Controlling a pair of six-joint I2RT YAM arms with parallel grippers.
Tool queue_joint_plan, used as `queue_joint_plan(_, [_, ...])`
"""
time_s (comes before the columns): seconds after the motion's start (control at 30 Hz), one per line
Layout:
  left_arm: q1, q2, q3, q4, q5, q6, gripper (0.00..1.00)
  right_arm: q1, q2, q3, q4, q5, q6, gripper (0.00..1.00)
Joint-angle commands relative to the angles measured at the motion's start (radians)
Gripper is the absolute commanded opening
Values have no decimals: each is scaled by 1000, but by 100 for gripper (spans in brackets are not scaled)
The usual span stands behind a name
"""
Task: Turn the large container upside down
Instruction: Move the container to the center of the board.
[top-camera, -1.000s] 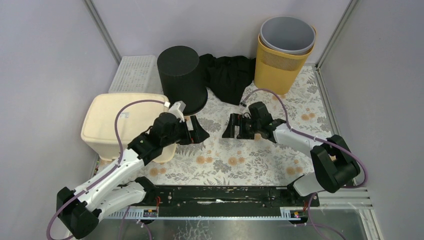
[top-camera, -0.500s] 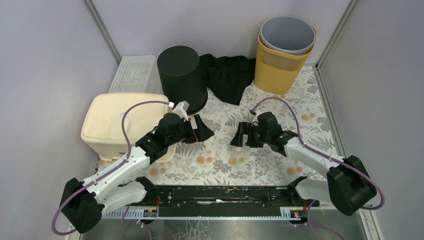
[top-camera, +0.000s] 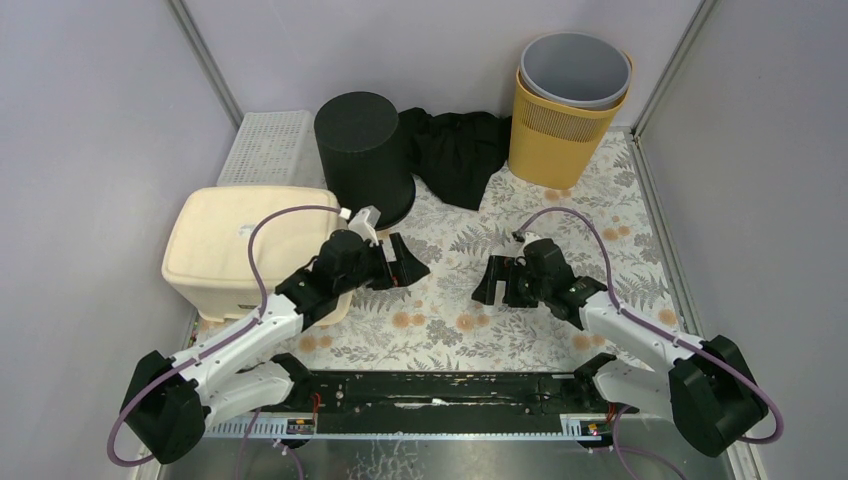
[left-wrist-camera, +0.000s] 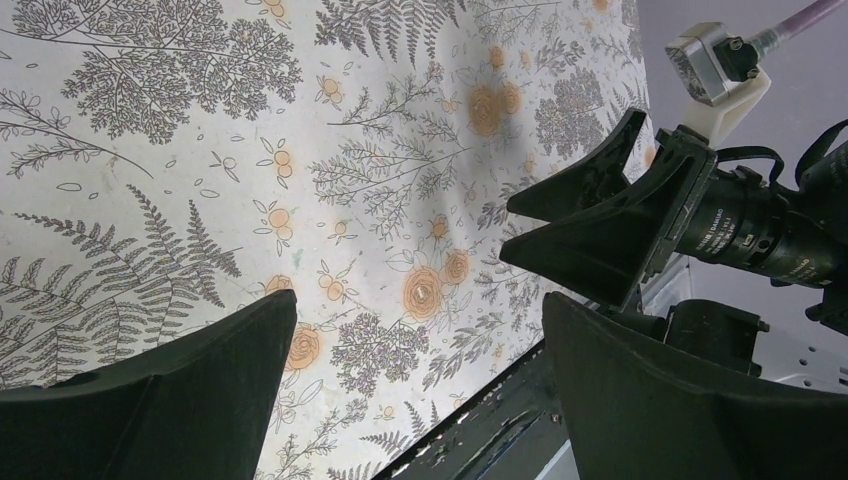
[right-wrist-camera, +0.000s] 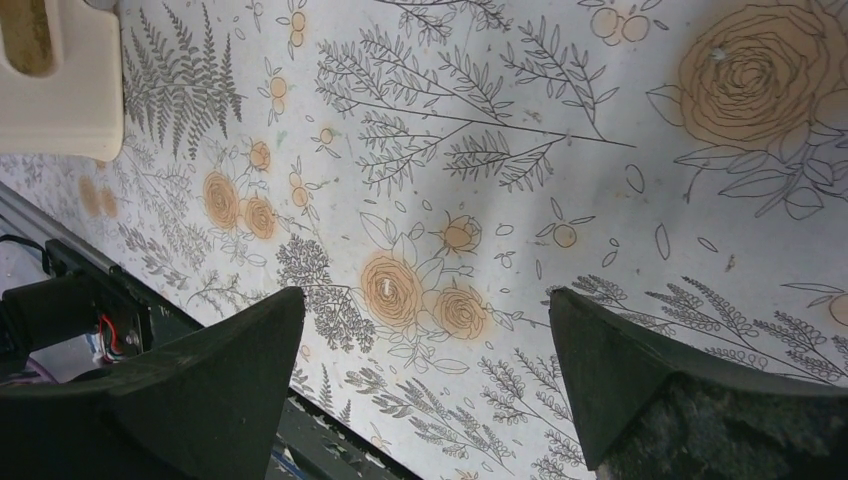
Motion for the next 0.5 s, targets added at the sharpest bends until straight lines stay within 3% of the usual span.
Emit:
queue_joint_plan(0.0, [-7,0,-19,83,23,28,100,-1,-63,-11,42,64,38,99])
queue_joint_plan(0.47, [-5,-10,10,13,-34,106,100,-2,-35,83,107,111,36,100])
